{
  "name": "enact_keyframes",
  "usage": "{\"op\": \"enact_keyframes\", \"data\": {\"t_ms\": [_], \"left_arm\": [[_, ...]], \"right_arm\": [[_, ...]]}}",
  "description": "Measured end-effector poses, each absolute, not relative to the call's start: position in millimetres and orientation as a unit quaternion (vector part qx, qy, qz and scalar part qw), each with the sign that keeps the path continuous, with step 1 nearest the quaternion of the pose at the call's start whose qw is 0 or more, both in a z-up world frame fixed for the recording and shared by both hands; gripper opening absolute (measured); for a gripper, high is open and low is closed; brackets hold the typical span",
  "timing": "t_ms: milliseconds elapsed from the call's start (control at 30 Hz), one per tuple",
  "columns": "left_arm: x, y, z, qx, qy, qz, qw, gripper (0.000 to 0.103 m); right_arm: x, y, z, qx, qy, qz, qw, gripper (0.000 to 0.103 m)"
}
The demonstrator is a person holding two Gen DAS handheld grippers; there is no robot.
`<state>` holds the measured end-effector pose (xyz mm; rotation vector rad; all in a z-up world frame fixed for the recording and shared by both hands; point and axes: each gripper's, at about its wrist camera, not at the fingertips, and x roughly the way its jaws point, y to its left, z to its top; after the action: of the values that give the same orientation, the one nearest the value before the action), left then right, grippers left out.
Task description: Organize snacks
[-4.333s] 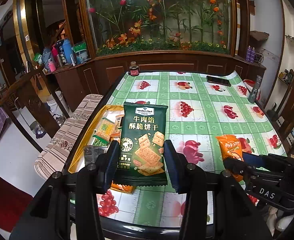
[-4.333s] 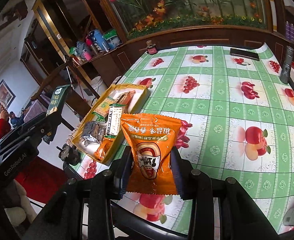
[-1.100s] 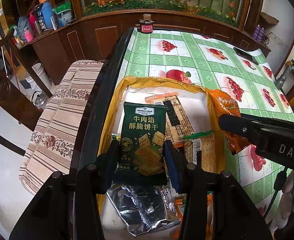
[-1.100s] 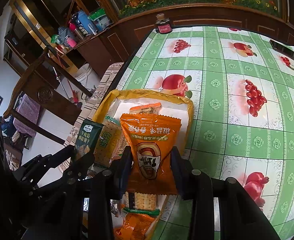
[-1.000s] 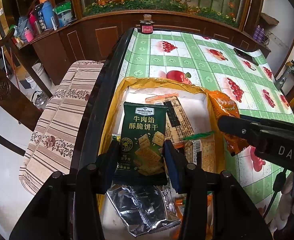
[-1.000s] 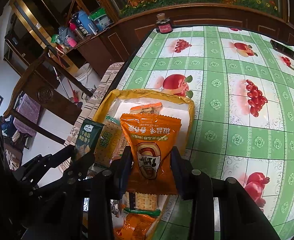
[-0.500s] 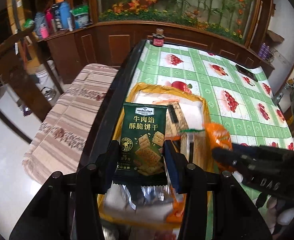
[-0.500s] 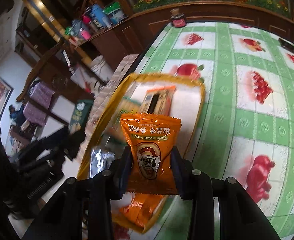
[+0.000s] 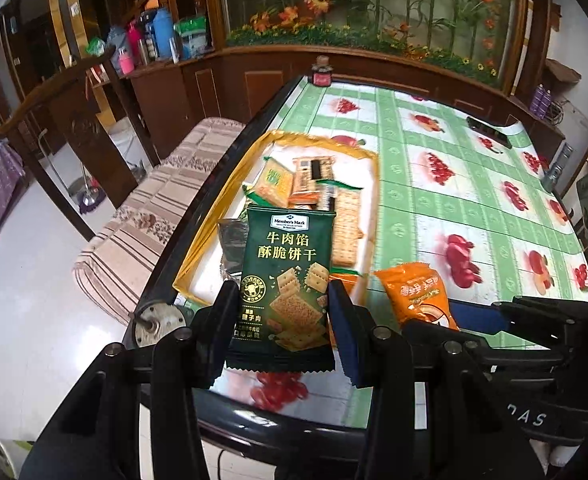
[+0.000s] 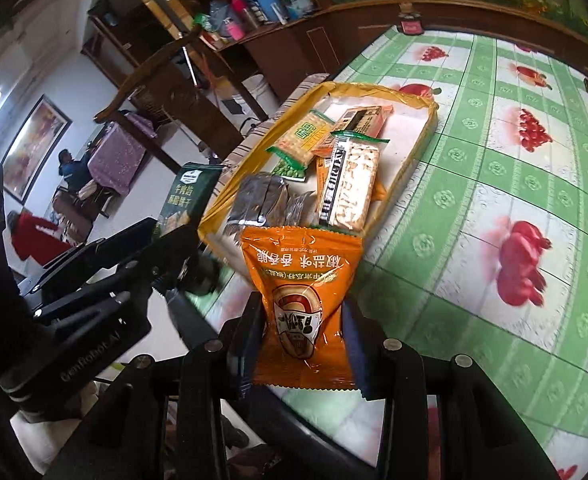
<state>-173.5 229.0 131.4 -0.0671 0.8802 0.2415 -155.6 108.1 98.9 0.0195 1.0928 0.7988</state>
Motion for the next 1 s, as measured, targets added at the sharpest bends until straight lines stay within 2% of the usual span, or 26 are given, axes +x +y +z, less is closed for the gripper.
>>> {"op": "enact_keyframes", "data": {"t_ms": [367, 1000], "left_arm": [[-201.5, 185.3, 162.9, 0.013, 0.374, 0.133, 0.918, 0.044], [-209.3, 173.2, 172.9, 0.027, 0.365, 0.137, 0.921, 0.044]], "right_arm": [[-187.6, 61.7, 127.5, 0.007, 0.467, 0.37, 0.803, 0.039], [-197.4, 48.4, 141.4, 0.014, 0.447, 0.373, 0.813, 0.039]]}}
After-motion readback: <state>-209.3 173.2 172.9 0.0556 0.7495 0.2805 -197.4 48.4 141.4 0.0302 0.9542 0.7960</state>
